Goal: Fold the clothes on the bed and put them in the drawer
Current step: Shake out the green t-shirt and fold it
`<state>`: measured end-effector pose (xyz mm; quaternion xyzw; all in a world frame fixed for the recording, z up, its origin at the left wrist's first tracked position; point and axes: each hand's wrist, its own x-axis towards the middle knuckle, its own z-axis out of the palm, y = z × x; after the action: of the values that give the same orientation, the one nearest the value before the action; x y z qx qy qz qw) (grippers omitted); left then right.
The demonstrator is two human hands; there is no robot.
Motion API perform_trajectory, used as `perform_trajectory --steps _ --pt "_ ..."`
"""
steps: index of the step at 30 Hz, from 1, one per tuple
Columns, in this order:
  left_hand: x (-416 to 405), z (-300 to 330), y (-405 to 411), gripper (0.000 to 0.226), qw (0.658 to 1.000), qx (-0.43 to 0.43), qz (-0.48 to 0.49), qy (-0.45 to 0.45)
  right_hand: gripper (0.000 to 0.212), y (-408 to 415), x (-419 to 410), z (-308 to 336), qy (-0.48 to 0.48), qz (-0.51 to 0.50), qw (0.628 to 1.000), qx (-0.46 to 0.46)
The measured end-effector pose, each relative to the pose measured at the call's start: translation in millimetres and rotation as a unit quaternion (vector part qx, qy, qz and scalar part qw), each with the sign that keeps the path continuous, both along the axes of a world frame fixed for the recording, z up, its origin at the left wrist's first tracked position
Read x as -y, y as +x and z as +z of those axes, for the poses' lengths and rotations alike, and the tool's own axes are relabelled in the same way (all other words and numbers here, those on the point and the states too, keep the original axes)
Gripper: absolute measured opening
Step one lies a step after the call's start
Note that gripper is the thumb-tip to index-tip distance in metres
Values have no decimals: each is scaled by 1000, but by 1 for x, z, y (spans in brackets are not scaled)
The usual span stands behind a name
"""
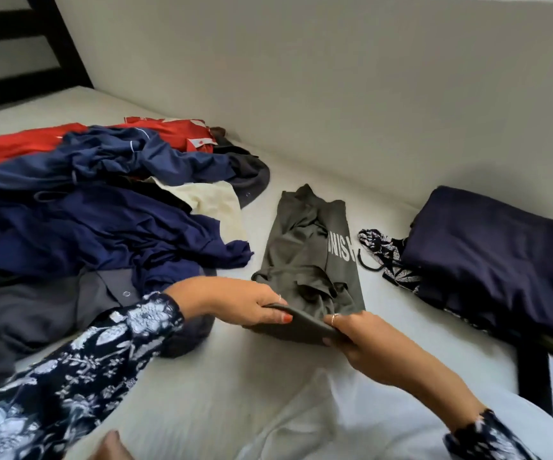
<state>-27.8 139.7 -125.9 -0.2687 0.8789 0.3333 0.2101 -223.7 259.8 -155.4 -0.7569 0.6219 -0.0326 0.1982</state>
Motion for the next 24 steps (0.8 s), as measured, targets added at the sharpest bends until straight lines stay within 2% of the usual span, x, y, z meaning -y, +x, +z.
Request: perform_trajectory --steps 3,6,7,10,12,14,17,19,20,22,24 --pt "-11 23 8 44 994 10 -27 105 14 4 -29 23 64 61 995 51" --pt "-17 13 8 53 959 -92 80 255 15 8 -45 40 99 102 987 72" --pt "-19 2 6 53 945 -122 111 281 17 9 -45 43 110 109 985 73" --pt "-26 -41 3 60 919 -135 176 327 24 10 -36 48 127 121 982 71" --pt "-27 -61 2 63 889 -138 243 364 24 7 -20 59 138 117 980 82" --pt "-26 -65 4 66 826 -166 337 422 21 -2 4 72 144 119 977 106" --pt "-8 -75 14 75 704 -246 441 500 14 -21 53 90 129 88 968 197" --pt "5 -87 23 78 652 -287 494 498 16 -38 95 86 102 23 963 247" --pt "10 -92 25 80 635 -297 515 494 19 -49 118 76 71 -19 970 231" --pt "13 -99 26 82 617 -297 535 495 29 -65 150 46 -9 -120 987 103" --pt "12 -99 23 74 634 -282 531 487 40 -67 154 11 -52 -188 981 2"
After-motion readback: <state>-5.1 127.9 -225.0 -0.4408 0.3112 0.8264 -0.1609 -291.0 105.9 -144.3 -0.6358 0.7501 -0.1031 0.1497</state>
